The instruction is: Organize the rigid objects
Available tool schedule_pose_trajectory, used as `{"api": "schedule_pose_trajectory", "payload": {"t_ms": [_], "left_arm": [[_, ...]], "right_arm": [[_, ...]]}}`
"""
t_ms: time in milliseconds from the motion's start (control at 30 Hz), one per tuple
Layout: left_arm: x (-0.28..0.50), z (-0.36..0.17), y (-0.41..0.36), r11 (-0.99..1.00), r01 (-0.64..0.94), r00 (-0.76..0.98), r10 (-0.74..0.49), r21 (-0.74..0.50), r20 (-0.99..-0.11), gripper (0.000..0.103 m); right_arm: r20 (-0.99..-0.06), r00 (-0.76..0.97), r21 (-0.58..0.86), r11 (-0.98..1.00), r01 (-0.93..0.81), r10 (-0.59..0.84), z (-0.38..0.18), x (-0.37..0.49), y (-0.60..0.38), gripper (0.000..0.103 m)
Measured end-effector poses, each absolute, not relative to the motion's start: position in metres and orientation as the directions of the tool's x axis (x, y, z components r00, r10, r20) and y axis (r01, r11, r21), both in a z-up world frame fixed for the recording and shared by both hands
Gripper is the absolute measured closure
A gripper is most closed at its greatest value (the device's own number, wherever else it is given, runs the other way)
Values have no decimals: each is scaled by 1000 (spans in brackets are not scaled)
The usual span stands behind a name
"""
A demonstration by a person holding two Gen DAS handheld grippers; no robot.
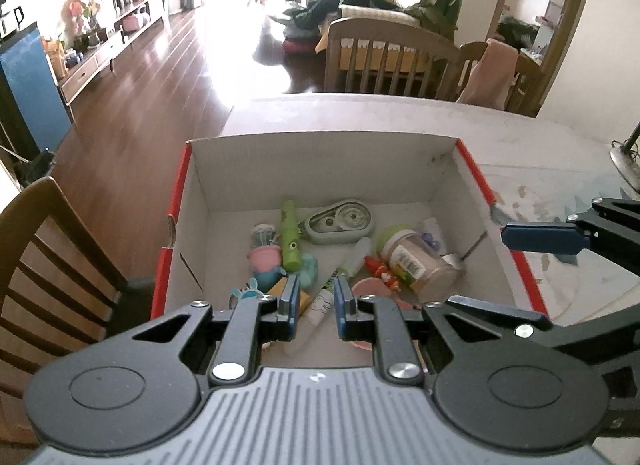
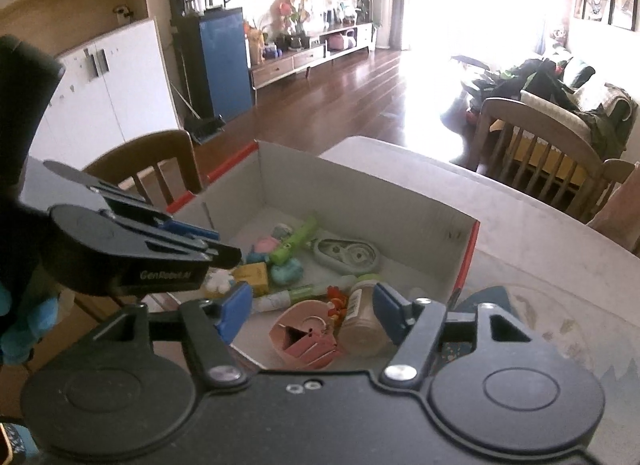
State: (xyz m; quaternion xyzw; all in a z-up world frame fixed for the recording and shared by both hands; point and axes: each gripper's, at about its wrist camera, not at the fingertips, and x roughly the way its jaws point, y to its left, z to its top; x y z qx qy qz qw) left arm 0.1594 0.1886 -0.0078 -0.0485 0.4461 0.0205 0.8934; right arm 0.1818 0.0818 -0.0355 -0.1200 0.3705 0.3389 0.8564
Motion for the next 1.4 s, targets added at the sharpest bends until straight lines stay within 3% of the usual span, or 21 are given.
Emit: {"api": "schedule_pose_trajectory", "payload": {"t_ms": [33, 133, 167, 200, 400, 500, 767, 833, 900, 1400], "left_arm": [[156, -6, 187, 994, -80, 607, -6, -68, -795, 81], [147, -1, 184, 994, -94, 635, 12, -62, -773, 53], [144, 2, 184, 993, -103, 647, 20, -62, -762, 39], [140, 4, 184, 992, -109, 663, 23, -66, -748, 34], [125, 16, 181, 989, -130, 706, 44, -68, -707, 33], [120, 20, 179, 988, -130, 716, 40, -77, -697, 23], [109, 22, 171, 988, -141, 726, 59, -65, -685, 16], [108, 21, 171, 987, -147, 725, 62, -66, -686, 13], [106, 20, 171, 985, -153, 725, 61, -74, -686, 0], [87, 28, 157, 983, -164, 747, 71, -81, -661, 0]], "right_arm": [[-711, 500, 48, 743, -668, 495, -34, 180, 80, 34], [-696, 507, 57, 743, -667, 509, -29, 176, 75, 33], [-686, 517, 56, 746, -664, 512, -28, 175, 73, 33], [-674, 530, 52, 749, -661, 515, -26, 174, 69, 30], [-621, 549, 114, 757, -643, 559, -18, 172, 46, 20], [-594, 556, 138, 754, -642, 582, -14, 169, 36, 14], [-543, 564, 197, 747, -634, 622, -9, 160, 18, 4], [-535, 566, 203, 745, -635, 628, -9, 156, 16, 2], [-531, 570, 200, 747, -634, 627, -9, 153, 14, 1], [-510, 589, 238, 761, -603, 627, -13, 143, 1, 0]]}}
